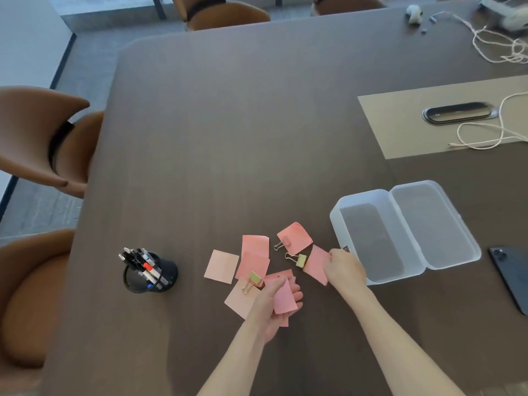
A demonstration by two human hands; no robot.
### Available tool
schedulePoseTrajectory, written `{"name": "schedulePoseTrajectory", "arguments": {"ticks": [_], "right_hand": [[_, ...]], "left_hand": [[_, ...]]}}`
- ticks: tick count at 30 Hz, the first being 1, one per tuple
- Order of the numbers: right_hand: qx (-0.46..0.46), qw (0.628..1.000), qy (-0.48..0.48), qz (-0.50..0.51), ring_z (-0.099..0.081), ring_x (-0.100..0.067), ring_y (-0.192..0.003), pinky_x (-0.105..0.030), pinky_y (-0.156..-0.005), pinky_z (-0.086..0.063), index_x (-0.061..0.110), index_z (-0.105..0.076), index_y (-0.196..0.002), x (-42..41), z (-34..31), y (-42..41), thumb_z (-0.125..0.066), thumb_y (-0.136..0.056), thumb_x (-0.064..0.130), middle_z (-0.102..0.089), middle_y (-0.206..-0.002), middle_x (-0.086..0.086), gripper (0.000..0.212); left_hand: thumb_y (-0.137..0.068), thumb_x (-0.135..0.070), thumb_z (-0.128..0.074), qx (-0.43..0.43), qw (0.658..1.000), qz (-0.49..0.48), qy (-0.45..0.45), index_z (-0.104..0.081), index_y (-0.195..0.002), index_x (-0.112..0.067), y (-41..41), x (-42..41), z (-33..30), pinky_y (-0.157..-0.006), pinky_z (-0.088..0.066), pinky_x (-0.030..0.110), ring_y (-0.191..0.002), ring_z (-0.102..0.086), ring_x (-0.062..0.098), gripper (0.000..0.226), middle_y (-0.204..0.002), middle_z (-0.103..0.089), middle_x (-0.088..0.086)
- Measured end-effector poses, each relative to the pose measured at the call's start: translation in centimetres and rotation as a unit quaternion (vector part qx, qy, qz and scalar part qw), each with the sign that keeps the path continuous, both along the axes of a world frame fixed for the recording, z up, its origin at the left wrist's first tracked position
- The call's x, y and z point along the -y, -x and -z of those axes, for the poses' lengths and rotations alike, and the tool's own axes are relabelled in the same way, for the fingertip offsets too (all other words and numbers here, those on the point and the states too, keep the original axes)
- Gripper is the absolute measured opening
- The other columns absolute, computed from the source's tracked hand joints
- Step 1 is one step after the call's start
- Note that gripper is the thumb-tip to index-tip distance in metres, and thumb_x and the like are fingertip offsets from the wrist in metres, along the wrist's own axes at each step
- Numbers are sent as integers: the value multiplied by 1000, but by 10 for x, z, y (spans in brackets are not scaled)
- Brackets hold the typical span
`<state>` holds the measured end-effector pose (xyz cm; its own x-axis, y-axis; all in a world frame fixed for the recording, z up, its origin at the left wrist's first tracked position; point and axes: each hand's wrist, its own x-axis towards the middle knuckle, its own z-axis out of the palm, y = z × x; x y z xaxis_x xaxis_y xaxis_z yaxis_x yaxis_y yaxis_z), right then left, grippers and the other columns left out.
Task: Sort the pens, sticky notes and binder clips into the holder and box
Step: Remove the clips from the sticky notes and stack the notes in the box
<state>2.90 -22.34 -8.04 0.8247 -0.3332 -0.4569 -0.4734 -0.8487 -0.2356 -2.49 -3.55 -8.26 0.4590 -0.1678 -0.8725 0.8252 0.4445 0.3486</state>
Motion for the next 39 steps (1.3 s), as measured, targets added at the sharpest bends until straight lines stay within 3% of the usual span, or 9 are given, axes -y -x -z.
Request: {"name": "schedulePoseTrajectory", "arguments": {"ticks": [3,7,12,17,22,25,31,36,39], "right_hand": [[106,984,-102,96,-64,-26,-97,-38,-80,-54,20,-56,-123,-4,-22,15,-54,-95,15,-67,-110,-4,28],[74,947,-274,152,-68,-10,-73,-24,-65,-52,21,-62,-107,-23,-38,32,-62,-86,19,-70,-84,3,21],[37,977,-205,37,-63,-13,-81,-28,-69,-50,28,-68,-88,-40,-25,29,-65,-79,33,-63,-81,6,11],[93,988,-123,11,-61,-25,-97,-39,-79,-52,18,-66,-107,-34,-5,-16,-65,-87,29,-60,-103,-6,23],[46,997,-45,-37,-50,-30,-114,-40,-87,-47,12,-52,-126,-36,14,-54,-64,-90,29,-55,-122,-11,41],[33,996,10,-86,-49,-29,-113,-35,-85,-50,14,-44,-134,-40,25,-59,-69,-86,20,-47,-125,-13,54],[92,991,-2,-101,-58,-28,-99,-36,-74,-49,12,-61,-111,-41,29,-68,-56,-91,11,-64,-106,-9,21],[209,969,-118,56,-58,-26,-89,-33,-73,-45,7,-74,-94,-41,12,-63,-51,-97,19,-63,-95,-10,26],[153,939,-268,150,-63,-22,-89,-32,-73,-46,18,-72,-101,-52,-10,-54,-57,-93,21,-68,-95,-6,17]], "left_hand": [[-83,-32,-79,5,1000,3,2,-64,-124,-3,-4,11,-2,-84,-59,46,-93,-73,31,53,-107,-73,22],[-85,-37,-78,17,997,-52,60,-60,-130,-7,-13,23,-9,-94,-56,52,-115,-67,39,56,-127,-67,25],[-103,-12,-49,15,997,-63,52,-57,-134,0,-26,25,-15,-64,-60,35,-72,-75,22,35,-94,-76,18],[-100,4,-40,10,995,-92,37,-55,-132,0,-35,9,-16,-77,-64,45,-112,-68,41,36,-120,-70,27],[-96,6,-44,7,996,-85,32,-61,-128,-3,-35,-4,-14,-72,-64,43,-94,-75,37,37,-112,-74,26],[-96,0,-52,7,995,-95,35,-61,-128,-3,-36,-10,-9,-83,-61,49,-105,-70,42,33,-111,-73,28],[-95,-15,-64,4,996,-89,18,-62,-126,-1,-43,-20,-10,-62,-62,41,-94,-73,35,34,-113,-72,26],[-83,-27,-78,32,998,-63,-2,-64,-124,-3,-51,-15,-8,-79,-61,46,-99,-74,34,50,-111,-74,22],[-78,-36,-81,63,996,-59,1,-65,-125,-4,-55,-8,-11,-85,-57,46,-100,-71,32,59,-113,-72,20]]}}
